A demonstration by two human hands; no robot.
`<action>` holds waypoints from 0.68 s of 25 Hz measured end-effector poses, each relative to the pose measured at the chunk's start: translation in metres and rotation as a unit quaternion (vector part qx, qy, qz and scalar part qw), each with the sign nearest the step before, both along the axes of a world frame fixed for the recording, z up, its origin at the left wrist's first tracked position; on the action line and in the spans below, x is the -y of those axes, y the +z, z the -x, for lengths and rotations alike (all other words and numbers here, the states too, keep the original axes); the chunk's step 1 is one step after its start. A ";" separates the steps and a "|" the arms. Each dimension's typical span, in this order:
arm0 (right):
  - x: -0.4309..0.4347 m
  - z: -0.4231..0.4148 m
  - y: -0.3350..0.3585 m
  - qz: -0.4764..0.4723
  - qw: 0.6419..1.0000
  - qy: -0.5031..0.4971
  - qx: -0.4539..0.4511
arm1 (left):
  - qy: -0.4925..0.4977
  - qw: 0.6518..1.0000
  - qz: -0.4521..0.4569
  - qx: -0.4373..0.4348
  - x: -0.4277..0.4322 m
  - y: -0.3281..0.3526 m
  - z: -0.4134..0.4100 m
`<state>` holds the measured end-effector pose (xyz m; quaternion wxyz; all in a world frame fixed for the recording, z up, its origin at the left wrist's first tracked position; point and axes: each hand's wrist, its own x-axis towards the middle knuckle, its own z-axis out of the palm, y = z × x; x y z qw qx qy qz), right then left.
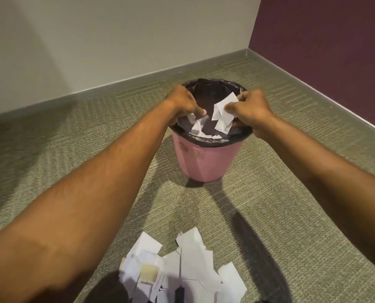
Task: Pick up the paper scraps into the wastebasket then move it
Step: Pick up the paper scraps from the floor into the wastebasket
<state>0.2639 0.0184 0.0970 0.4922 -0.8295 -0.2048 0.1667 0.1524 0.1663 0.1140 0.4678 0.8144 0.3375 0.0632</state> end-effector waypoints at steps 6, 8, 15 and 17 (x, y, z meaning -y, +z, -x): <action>-0.006 0.001 -0.003 -0.042 0.998 0.017 -0.032 | 0.012 0.997 -0.014 0.069 -0.001 -0.011 0.011; -0.004 0.009 0.000 -0.046 0.998 0.027 0.022 | 0.026 0.991 -0.026 0.132 0.004 -0.007 0.024; 0.038 0.081 -0.029 -0.028 0.948 0.293 0.121 | -0.027 0.986 0.131 0.100 0.020 -0.058 0.140; 0.046 0.099 -0.059 0.071 0.919 0.367 0.123 | -0.035 0.991 0.132 0.009 0.024 -0.097 0.170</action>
